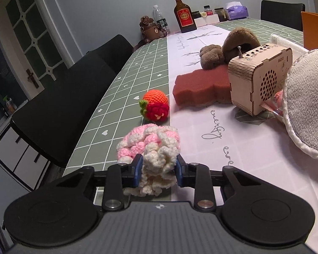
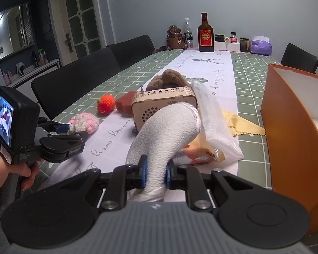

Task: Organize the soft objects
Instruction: 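Carry the pad and puff into the orange box and open both grippers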

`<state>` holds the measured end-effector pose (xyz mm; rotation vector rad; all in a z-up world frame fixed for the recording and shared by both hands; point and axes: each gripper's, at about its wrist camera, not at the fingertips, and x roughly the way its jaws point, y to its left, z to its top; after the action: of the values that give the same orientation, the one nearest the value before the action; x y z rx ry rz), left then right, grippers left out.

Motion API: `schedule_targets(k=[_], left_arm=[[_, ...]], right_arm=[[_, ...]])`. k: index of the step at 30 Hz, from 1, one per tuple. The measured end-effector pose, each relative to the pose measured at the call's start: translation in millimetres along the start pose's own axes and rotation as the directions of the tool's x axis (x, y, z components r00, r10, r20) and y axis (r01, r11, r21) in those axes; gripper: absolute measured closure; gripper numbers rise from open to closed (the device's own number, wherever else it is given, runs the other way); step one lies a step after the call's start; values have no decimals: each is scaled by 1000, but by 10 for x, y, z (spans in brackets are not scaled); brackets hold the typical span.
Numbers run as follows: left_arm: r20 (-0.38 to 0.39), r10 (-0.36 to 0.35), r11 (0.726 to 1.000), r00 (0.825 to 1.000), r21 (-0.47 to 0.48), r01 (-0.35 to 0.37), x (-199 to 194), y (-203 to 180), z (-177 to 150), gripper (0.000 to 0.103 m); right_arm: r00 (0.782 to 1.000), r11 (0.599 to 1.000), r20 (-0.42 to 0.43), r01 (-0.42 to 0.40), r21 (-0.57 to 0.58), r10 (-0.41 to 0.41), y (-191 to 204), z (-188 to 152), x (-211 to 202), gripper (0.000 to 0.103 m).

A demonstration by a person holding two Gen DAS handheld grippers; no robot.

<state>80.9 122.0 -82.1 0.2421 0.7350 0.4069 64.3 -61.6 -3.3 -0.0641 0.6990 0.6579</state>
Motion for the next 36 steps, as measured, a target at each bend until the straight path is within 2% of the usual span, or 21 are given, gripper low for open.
schedule_targets(k=[4, 11, 17, 20, 24, 28, 32, 36], left_arm=[[32, -6, 999, 999, -46, 8, -160, 49, 20, 73], [98, -80, 988, 992, -124, 92, -646, 113, 108, 73], [182, -151, 976, 972, -130, 176, -1081, 99, 257, 73], [224, -198, 967, 954, -117, 228, -1260, 37, 353, 73], [285, -264, 953, 921, -72, 296, -1493, -129, 511, 73], [332, -346, 928, 878, -15, 372, -1678, -349, 712, 73], [364, -404, 910, 839, 63, 410, -1809, -656, 932, 73], [359, -495, 867, 791, 146, 476, -1893, -1010, 1168, 73]], right_arm=[[1000, 1000, 20, -2, -7, 2, 6, 0, -93, 88], [997, 998, 74, -15, -60, 19, 100, 52, -354, 88], [991, 997, 130, -20, -73, 29, 75, 161, -649, 88], [985, 996, 171, 18, -89, -3, 32, 221, -818, 88], [977, 993, 211, 63, -98, -41, -108, 319, -1052, 88], [962, 984, 252, 134, -113, -102, -280, 398, -1271, 88], [946, 973, 281, 200, -114, -162, -507, 484, -1466, 88], [932, 961, 280, 264, -86, -232, -835, 594, -1615, 88]])
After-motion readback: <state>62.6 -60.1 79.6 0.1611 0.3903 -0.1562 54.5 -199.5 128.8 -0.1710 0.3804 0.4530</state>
